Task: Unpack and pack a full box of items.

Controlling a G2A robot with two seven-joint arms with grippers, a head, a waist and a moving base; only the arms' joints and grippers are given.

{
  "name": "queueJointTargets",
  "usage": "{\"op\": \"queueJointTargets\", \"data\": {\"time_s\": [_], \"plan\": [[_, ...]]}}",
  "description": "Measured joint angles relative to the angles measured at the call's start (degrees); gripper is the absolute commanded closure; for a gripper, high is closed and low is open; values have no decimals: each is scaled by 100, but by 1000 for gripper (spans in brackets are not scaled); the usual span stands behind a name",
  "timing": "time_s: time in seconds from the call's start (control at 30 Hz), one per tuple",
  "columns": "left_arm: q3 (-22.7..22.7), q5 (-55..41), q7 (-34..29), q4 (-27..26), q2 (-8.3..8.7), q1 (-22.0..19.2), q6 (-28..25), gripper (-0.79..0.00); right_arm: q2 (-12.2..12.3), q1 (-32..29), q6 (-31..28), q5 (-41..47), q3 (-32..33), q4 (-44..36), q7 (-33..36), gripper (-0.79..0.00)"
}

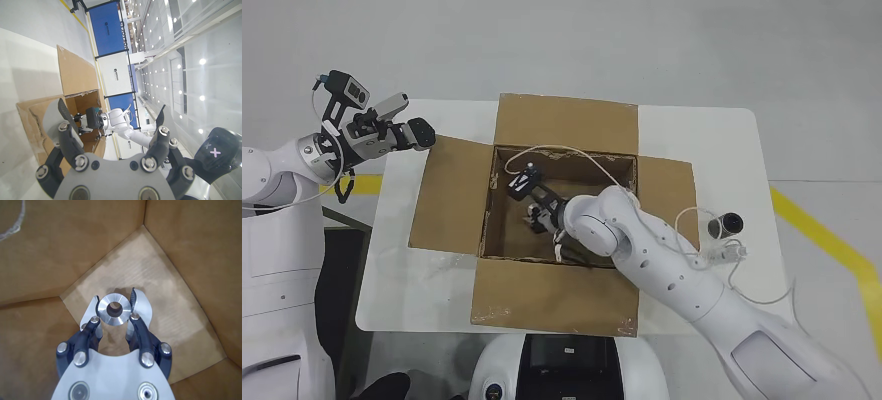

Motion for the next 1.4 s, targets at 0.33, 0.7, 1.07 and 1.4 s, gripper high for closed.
{"op": "queueJointTargets", "data": {"time_s": [0.33, 0.7, 1.07, 1.4], "plan": [[0, 0, 0, 0, 0, 0, 0, -785, -97, -14, 25, -181, -53, 99, 1, -385], [0, 0, 0, 0, 0, 0, 0, -785, -39, -140, 148, -376, 364, -534, 242, -548], [0, 0, 0, 0, 0, 0, 0, -785, 185, -717, 499, -573, 1284, -2095, 718, -545], [0, 0, 0, 0, 0, 0, 0, -785, 411, -1465, 555, -889, 2256, -3435, 1156, -591]]}}
